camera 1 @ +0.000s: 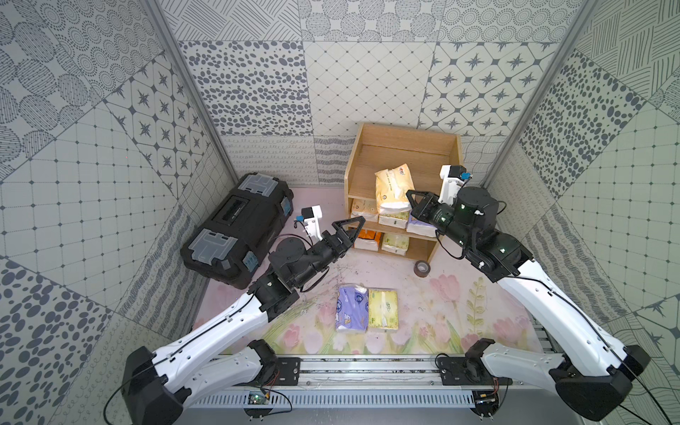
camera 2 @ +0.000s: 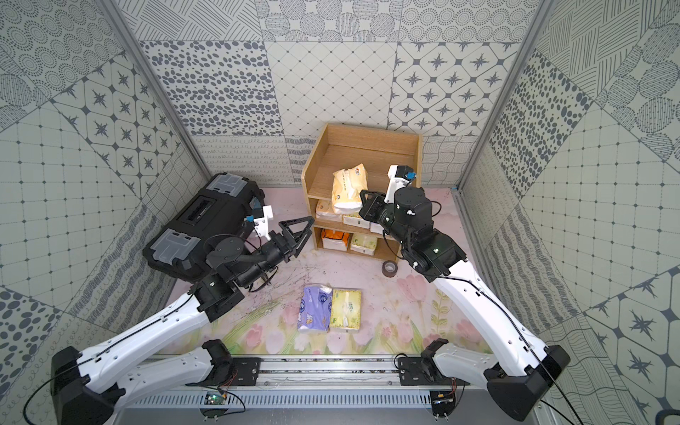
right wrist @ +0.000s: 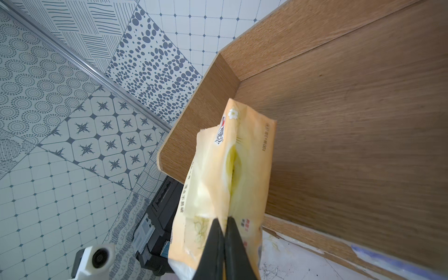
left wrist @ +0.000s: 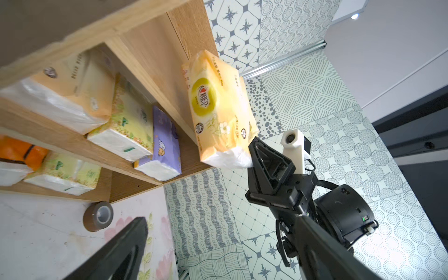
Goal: Remove the tissue boxes from the shelf
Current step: Pick up a box of tissues from the shelf.
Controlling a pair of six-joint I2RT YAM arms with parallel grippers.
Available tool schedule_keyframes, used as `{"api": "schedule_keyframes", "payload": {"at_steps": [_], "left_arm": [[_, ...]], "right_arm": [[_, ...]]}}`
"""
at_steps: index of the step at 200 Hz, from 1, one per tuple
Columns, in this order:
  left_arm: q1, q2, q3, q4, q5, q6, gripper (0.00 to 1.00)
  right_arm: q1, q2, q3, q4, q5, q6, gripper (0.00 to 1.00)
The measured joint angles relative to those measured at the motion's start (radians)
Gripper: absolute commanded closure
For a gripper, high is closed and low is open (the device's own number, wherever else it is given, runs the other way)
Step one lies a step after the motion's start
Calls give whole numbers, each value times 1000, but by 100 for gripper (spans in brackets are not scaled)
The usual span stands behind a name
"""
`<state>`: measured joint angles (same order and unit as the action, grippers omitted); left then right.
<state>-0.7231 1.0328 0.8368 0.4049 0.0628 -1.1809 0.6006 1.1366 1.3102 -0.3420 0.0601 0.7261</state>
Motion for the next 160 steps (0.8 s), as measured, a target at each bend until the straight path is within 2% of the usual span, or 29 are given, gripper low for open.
{"api": "schedule_keyframes", "payload": {"at_steps": [29,66,84,113,139,160], "left_arm": [[0,132,73,99,66,-12,1],[-1,267,137,198,117,-48,12],[-1,322,163,241,139,-72,26],[-2,377,186,299,163,-97,54],[-2,389,187,313,170,-114,69],[-2,386,186,316,171,-118,73]], "right_arm": [[0,-56,-37,3,-41,27,100],[0,-121,-75,12,-91,61,100],[0,-140,-93,19,-110,79,100],[0,-159,-124,26,-127,103,100],[0,-172,-141,33,-130,113,100],[0,-176,-142,35,-142,116,79]]}}
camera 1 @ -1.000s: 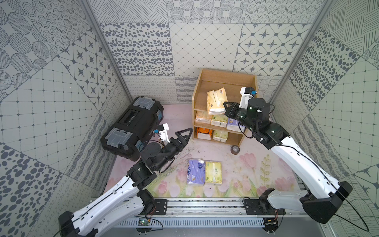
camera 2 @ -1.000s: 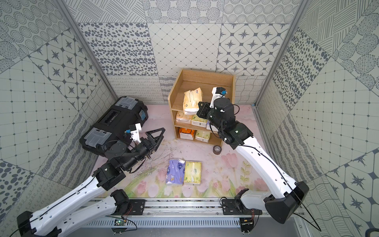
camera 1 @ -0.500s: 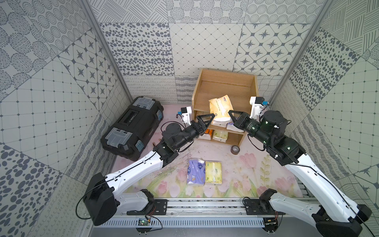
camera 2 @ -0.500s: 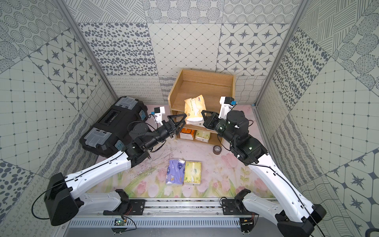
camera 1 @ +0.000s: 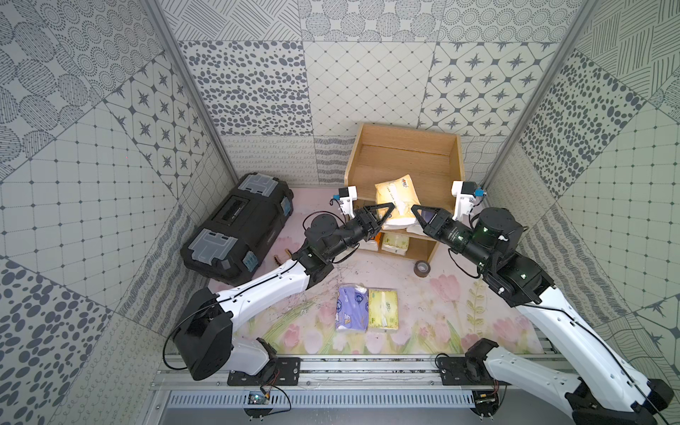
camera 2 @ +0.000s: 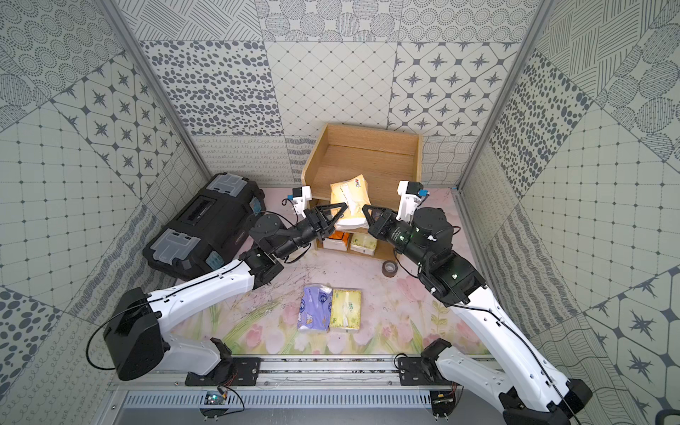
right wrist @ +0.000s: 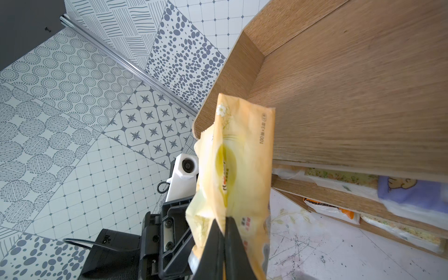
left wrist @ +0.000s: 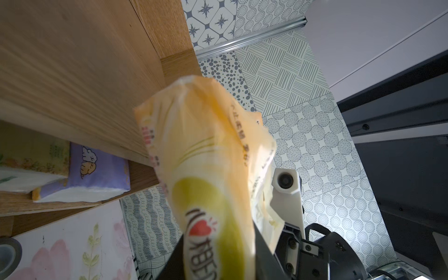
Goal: Remove the tissue boxes from the shelf
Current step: Pick up a box of tissues from the shelf.
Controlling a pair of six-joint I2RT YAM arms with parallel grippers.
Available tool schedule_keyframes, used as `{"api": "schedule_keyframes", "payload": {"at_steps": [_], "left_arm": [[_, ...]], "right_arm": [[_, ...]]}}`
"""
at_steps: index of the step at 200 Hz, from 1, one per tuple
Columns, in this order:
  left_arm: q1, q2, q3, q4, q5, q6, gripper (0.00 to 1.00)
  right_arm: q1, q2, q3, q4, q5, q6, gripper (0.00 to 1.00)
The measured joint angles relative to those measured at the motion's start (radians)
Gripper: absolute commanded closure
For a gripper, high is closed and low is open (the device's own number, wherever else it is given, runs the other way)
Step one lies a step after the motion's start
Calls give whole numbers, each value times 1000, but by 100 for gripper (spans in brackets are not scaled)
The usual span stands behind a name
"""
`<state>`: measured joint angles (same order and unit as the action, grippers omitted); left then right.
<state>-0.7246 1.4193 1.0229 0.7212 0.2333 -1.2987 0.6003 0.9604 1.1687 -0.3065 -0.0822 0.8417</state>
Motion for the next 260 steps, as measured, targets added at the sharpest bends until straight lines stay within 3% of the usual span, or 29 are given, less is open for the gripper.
{"api": "schedule_keyframes", "payload": {"at_steps": [26,54,81,142,195,260], "left_arm": [[0,-27,-19,-2,0,11,77],[0,-85,-60,-16,1,40,81],[5,-166,-131,-35,17,80,84],[22,-344,-344,-71,109,149,85],[25,-488,-485,-79,222,177,86],[25,-565,-566,-84,299,193,83]], "right_arm": [[0,-8,0,-9,-19,-19,50],[0,-37,-11,-54,-46,-54,30],[0,-87,-61,-93,-90,-83,21],[11,-108,-250,-55,-286,-43,10],[68,-99,-333,78,-386,24,10],[152,-50,-381,214,-404,94,40]]}}
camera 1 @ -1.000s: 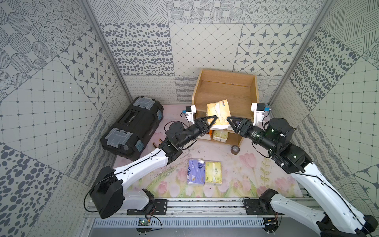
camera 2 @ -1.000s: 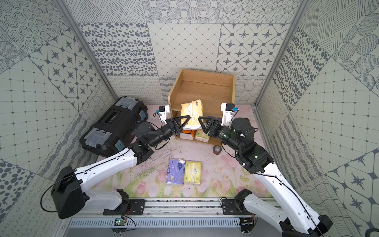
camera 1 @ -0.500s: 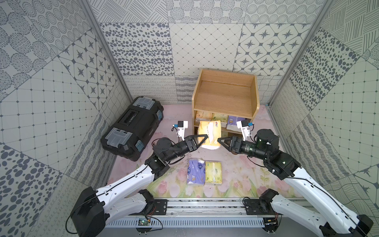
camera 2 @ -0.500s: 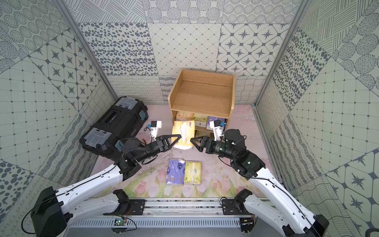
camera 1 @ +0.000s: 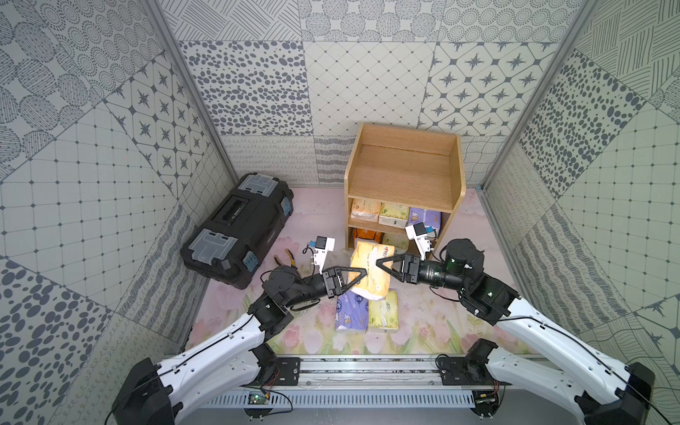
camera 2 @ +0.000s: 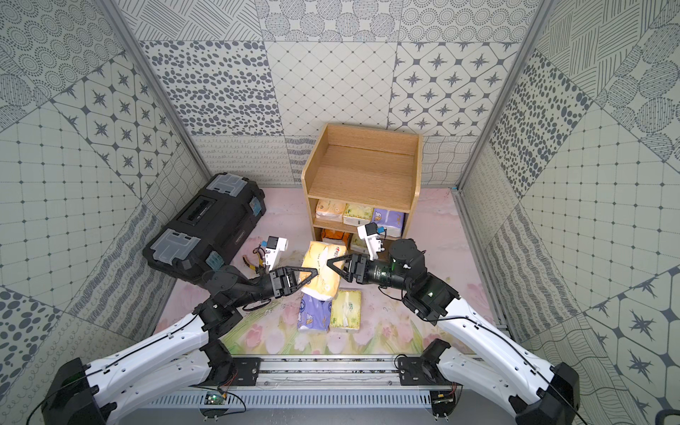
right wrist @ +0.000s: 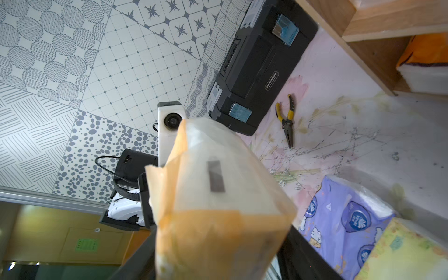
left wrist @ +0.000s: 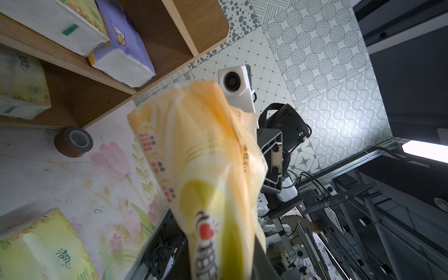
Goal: Remove the tissue boxes from the shelf
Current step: Pick up a box of tissues from the shelf.
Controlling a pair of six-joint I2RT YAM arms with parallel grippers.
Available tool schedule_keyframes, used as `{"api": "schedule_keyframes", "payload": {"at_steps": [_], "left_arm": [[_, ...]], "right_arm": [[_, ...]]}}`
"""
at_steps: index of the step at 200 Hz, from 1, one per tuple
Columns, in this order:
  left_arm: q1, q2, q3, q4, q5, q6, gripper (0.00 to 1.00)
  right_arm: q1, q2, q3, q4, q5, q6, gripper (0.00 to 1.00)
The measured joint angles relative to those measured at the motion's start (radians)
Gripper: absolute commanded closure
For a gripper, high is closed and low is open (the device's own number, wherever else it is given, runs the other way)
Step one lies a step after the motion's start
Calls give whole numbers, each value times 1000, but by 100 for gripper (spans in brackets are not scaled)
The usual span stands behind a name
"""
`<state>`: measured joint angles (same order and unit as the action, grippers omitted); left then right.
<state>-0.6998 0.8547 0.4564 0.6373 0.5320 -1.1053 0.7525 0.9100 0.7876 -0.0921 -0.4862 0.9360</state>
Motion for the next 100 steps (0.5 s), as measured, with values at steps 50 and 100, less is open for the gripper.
{"api": "schedule_keyframes", "payload": {"at_steps": [50,100], "left_arm": [[0,-64,-24,-79,-16,16,67],[0,-217,-56,-241,-122,32,18]], "right_arm": [[47,58,-4,68,8,24,61],[60,90,-32,122,40,56,76]]}}
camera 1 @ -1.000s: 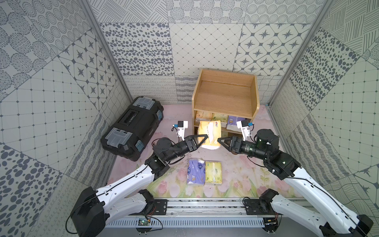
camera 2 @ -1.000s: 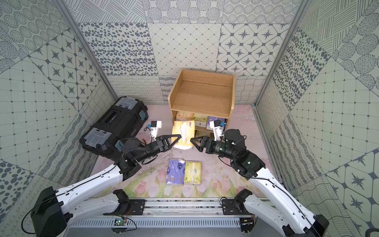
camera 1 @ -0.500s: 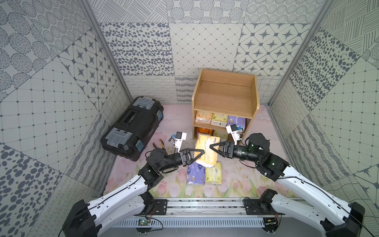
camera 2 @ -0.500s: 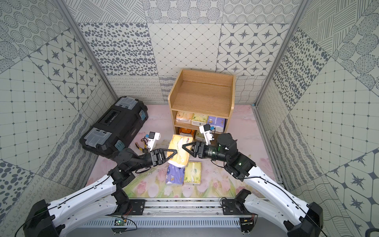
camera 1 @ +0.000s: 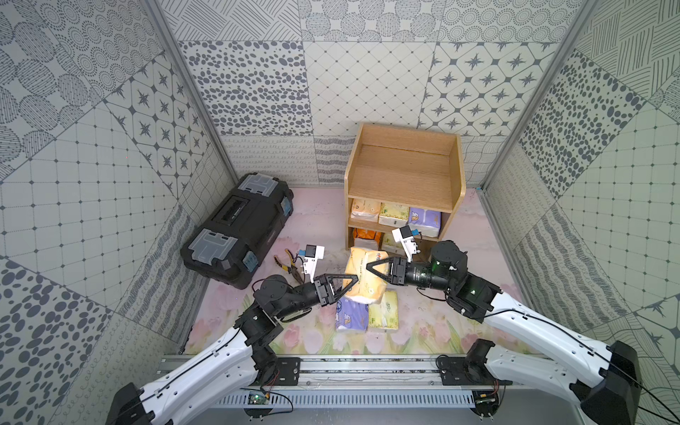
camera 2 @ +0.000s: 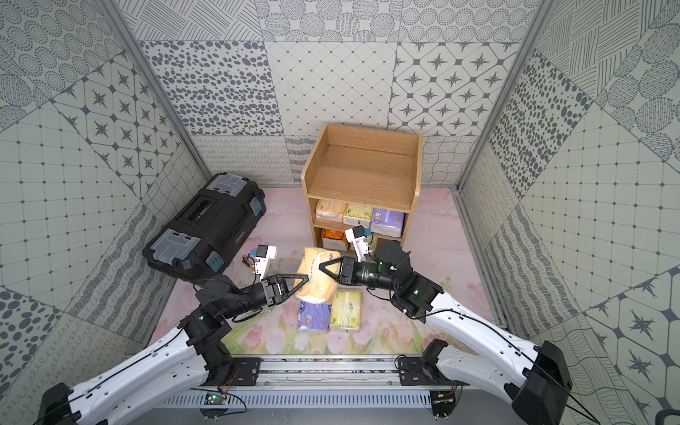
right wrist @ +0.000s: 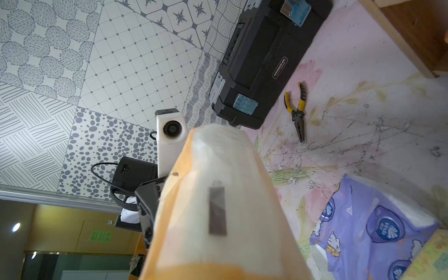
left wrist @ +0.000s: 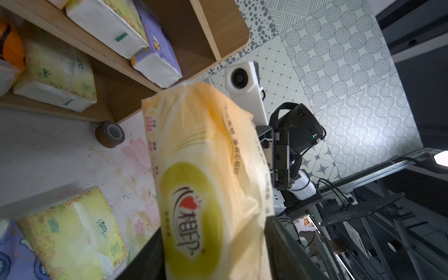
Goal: Remove the tissue boxes from the shelf
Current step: Pick up a box of tissues from the shelf, then place the box of tissues at the center of the board.
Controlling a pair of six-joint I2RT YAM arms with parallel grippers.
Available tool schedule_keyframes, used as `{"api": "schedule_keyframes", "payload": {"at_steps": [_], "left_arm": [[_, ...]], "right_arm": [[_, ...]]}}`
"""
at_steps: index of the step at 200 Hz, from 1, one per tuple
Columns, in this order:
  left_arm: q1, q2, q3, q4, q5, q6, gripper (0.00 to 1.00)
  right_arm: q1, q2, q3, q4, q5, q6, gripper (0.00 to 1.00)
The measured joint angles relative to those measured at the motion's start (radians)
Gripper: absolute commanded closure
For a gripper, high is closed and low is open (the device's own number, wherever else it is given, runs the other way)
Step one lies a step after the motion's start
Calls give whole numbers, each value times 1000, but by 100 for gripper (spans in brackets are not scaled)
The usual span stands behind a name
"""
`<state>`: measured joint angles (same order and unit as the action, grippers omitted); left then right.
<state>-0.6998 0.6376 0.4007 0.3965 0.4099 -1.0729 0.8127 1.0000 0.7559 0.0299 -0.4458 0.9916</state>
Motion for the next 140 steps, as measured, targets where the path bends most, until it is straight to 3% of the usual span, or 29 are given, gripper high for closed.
{"api": "schedule_keyframes", "payload": {"at_steps": [17,67,106,140], "left_arm": [[0,-71,-9,-71,-49,4,13],[0,-304,44,-403,-288,10,12],[0,-391,109,-732,-527,-3,12],[0,-434,113,-953,-652,-28,12]], "right_arm": [[6,9,-6,0,29,1,79],[77,87,-6,-14,163,-15,81],[175,302,26,-14,257,-10,81],[237,497,107,-5,292,-2,81]]}}
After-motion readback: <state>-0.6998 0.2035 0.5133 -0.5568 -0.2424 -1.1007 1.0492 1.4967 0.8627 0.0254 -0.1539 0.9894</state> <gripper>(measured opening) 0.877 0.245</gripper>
